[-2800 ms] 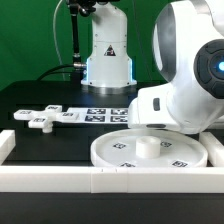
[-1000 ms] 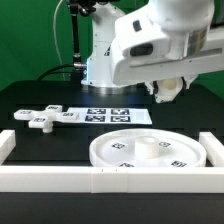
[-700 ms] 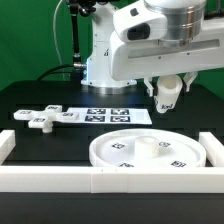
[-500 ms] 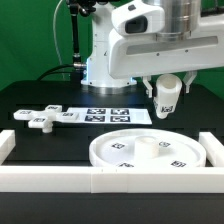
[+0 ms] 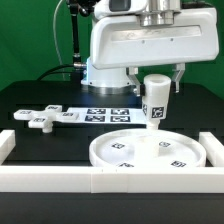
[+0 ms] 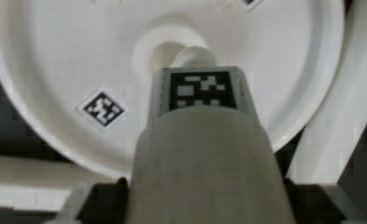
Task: Assemble round table
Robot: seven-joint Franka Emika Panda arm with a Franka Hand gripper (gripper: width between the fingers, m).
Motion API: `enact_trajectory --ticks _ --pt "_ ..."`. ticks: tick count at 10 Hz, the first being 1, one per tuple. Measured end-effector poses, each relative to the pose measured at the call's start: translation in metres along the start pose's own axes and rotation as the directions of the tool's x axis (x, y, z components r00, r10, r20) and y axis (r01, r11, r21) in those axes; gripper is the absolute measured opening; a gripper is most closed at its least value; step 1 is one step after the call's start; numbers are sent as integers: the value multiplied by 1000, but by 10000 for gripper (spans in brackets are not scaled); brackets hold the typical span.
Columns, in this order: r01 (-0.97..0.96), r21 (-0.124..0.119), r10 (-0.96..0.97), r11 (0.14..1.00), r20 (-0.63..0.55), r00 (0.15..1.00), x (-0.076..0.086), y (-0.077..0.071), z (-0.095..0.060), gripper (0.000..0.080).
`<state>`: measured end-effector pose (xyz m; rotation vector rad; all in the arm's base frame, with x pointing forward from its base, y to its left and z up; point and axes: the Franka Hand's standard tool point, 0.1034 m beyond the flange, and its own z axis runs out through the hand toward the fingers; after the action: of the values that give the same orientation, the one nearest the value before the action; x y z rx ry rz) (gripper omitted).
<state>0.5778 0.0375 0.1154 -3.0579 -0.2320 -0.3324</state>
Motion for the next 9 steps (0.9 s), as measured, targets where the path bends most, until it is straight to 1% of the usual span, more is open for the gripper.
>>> enact_trajectory --ticks 1,2,4,6,7,9 --pt "8 -23 -9 1000 -69 998 -2 4 1 409" --pt "8 -20 -9 1000 -53 999 -7 3 4 409" --pt "18 -23 -19 1000 -58 998 -7 5 7 409" --pt "25 -37 -29 999 -93 995 -8 6 13 409" --pt "29 -47 -35 998 -123 992 -10 6 16 409" --pt "30 -54 -38 998 -149 988 -8 5 16 409"
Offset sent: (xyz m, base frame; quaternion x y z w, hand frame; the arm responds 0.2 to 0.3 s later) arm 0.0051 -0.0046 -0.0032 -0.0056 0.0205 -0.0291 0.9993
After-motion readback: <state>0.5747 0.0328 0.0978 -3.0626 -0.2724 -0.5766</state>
